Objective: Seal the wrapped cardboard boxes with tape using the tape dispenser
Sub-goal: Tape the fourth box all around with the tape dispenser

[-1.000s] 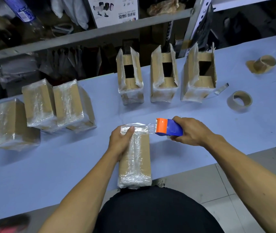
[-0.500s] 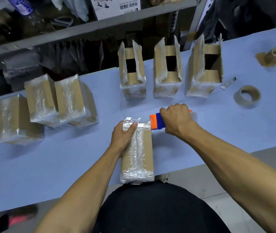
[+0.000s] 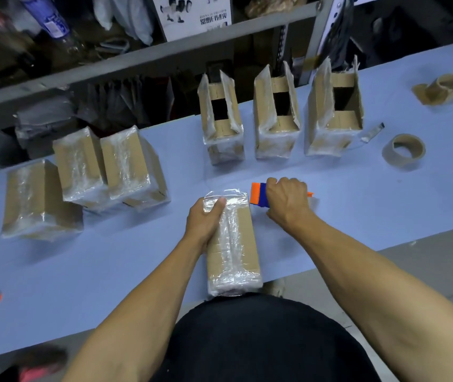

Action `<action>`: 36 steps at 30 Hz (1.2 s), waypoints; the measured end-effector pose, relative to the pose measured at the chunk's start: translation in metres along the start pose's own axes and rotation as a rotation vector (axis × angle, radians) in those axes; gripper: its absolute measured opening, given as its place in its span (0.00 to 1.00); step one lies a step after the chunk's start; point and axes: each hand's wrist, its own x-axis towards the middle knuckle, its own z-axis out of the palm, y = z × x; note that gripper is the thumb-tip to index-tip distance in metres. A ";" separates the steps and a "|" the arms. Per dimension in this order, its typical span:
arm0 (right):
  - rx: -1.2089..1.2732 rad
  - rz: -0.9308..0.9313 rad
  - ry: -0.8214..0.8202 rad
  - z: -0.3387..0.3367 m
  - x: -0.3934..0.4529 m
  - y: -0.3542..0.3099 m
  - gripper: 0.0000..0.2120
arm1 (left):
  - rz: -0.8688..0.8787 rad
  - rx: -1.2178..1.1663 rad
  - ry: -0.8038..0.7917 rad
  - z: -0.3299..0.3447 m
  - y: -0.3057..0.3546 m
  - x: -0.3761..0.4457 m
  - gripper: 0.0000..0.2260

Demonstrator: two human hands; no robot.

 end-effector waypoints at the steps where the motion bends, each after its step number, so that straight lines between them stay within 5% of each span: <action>1: 0.015 0.028 0.007 0.008 0.001 0.003 0.29 | -0.011 0.001 -0.026 -0.004 -0.001 -0.001 0.17; 5: 0.138 0.031 -0.088 0.039 -0.001 -0.002 0.39 | -0.009 0.067 -0.094 -0.008 -0.006 -0.003 0.20; 9: 0.331 -0.033 -0.148 0.056 -0.010 -0.019 0.38 | 0.035 -0.016 0.100 -0.006 -0.014 -0.007 0.16; 11: 0.478 -0.037 -0.112 0.060 -0.015 -0.021 0.34 | 0.066 -0.044 0.199 -0.004 -0.017 -0.008 0.11; 14: 0.943 0.090 0.179 0.051 -0.019 -0.025 0.18 | 0.034 -0.179 0.226 -0.002 -0.019 -0.007 0.05; 18: 1.537 0.178 0.059 0.025 -0.024 -0.049 0.10 | -0.014 -0.259 0.205 0.000 -0.013 -0.007 0.04; 23: 1.384 0.193 0.319 0.000 -0.022 -0.069 0.13 | 0.130 -0.369 0.303 -0.012 0.006 -0.013 0.08; 28: 1.486 0.139 0.631 -0.048 -0.018 -0.086 0.11 | 0.342 -0.538 0.397 -0.022 0.042 -0.021 0.12; 36: 1.622 0.190 0.507 -0.046 -0.024 -0.091 0.05 | 0.259 -0.678 0.465 -0.011 0.042 -0.026 0.13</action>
